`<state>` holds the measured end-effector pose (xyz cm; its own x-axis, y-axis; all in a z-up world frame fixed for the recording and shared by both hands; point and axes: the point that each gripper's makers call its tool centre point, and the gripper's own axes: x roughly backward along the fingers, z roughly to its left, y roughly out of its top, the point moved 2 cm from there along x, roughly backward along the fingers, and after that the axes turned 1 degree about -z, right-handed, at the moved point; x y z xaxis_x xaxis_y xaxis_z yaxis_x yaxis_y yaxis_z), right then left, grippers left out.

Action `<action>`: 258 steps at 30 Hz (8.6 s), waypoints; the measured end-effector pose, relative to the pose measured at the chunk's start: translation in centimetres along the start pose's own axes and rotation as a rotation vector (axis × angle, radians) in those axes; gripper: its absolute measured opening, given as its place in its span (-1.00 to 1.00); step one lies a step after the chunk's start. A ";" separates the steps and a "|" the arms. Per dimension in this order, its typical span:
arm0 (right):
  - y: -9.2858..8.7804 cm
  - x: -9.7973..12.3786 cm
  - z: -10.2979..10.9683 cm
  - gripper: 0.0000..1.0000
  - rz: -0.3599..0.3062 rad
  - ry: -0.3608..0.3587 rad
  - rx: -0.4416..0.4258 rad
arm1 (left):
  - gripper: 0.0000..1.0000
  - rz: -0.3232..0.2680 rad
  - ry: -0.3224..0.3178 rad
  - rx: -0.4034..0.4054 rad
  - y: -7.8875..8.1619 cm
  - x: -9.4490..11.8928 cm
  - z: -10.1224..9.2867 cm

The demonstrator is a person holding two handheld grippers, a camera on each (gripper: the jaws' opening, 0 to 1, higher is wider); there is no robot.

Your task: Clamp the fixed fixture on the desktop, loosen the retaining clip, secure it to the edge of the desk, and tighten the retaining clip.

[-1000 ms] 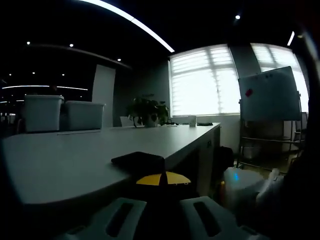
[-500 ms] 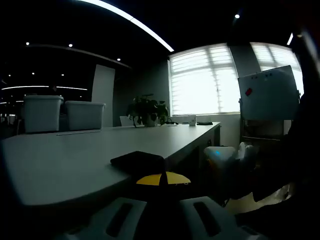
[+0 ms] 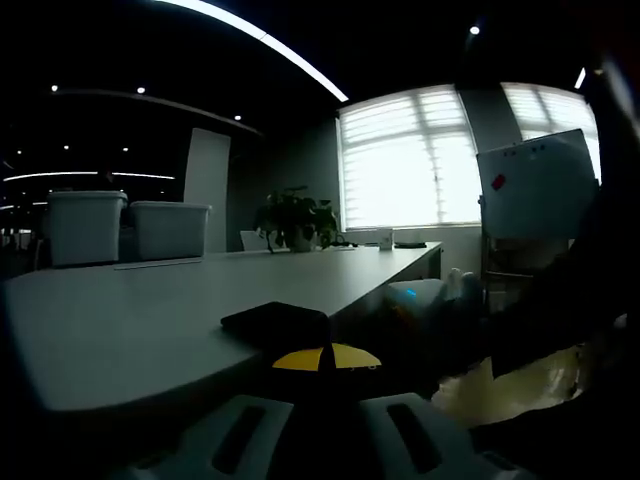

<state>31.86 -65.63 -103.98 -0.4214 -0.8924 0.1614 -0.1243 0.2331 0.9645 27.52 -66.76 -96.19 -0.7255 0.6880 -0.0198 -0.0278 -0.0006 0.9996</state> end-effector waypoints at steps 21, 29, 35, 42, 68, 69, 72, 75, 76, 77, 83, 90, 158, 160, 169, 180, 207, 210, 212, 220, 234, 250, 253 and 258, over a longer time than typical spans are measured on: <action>-0.9 1.2 -0.2 -0.12 -0.039 -0.814 -0.188 | -0.98 0.002 -0.010 0.025 0.0 0.3 0.1; -0.4 0.9 -0.1 -0.19 -0.052 -0.824 -0.170 | -0.98 0.014 -0.009 0.014 0.1 0.3 0.0; -0.5 0.4 -0.1 -0.32 -0.045 -0.818 -0.179 | -0.98 0.012 -0.001 0.011 0.1 0.3 -0.1; -0.8 0.7 -0.4 -0.51 -0.020 -0.796 -0.149 | -0.98 0.010 -0.003 0.011 0.0 0.3 -0.2; -0.2 -0.3 0.0 -0.51 -0.019 0.060 0.034 | -0.98 0.037 0.006 -0.002 -0.3 0.0 0.8; -0.3 -0.3 0.0 -0.51 -0.020 0.069 0.030 | -0.98 0.037 0.005 -0.002 -0.3 0.0 0.8; -0.3 -0.4 0.1 -0.50 -0.031 0.075 0.051 | -0.98 0.039 0.006 0.010 -0.3 0.1 0.6; -0.4 -0.3 0.1 -0.49 -0.050 0.031 0.028 | -0.98 0.039 0.006 0.007 -0.3 0.0 0.5; -0.5 -0.2 0.0 -0.41 -0.052 -0.015 0.001 | -0.98 0.039 0.006 0.007 -0.3 0.0 0.5; -0.6 0.0 -0.2 -0.32 -0.059 -0.067 -0.020 | -0.98 0.037 0.007 0.007 -0.3 0.1 0.5; -0.2 -0.7 -1.0 -0.14 -0.069 -0.247 -0.085 | -0.98 0.029 0.003 0.007 -0.3 0.1 0.3; 0.0 0.4 -2.1 -0.04 -0.090 -0.467 -0.181 | -0.98 0.033 -0.007 0.004 -0.2 0.1 0.0; -2.1 1.0 0.9 -0.02 -0.104 -0.633 -0.324 | -0.98 0.060 -0.018 -0.006 -0.3 0.0 -0.2; -3.0 0.9 0.7 -0.02 -0.056 -0.711 -0.294 | -0.98 0.060 -0.025 -0.011 -0.3 0.0 -0.2; -0.1 1.3 0.4 0.03 -0.109 -0.933 -0.197 | -0.98 0.055 -0.024 -0.035 -0.3 0.0 -0.2; -0.4 0.7 -0.1 0.03 -0.091 -0.944 -0.193 | -0.98 0.056 -0.021 -0.038 -0.2 0.2 -0.2; -0.9 0.3 -0.9 -0.51 -0.024 -0.771 -0.136 | -0.98 0.059 -0.019 -0.085 -0.3 0.4 -0.1; -0.9 0.4 -0.8 -0.51 -0.018 -0.680 -0.115 | -0.98 0.059 -0.016 -0.087 -0.3 0.3 -0.1; -0.8 0.3 -0.6 -0.51 -0.015 -0.602 -0.087 | -0.98 0.059 -0.015 -0.088 -0.3 0.3 -0.1; -0.8 0.0 -0.8 -0.51 -0.008 -0.309 -0.074 | -0.98 0.059 -0.009 -0.075 -0.2 0.3 0.0; -0.6 -0.4 -0.7 -0.51 -0.062 -0.024 -0.017 | -0.98 0.075 -0.003 -0.096 -0.4 0.1 -0.2; -0.1 0.4 -1.4 -0.29 -0.068 -0.168 -0.049 | -0.98 0.087 -0.015 -0.096 -0.4 -0.1 -0.3; -0.1 1.1 -1.6 -0.13 -0.098 -0.296 -0.122 | -0.98 0.077 -0.009 -0.083 -0.2 0.1 -0.2; -1.3 1.6 -0.4 -0.01 -0.079 -0.484 -0.172 | -0.98 0.073 -0.018 -0.079 -0.2 0.2 -0.1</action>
<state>31.73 -67.55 -104.87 -0.7892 -0.6140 0.0104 -0.0404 0.0689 0.9968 27.38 -66.69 -96.36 -0.7151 0.6969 0.0541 -0.0299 -0.1078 0.9937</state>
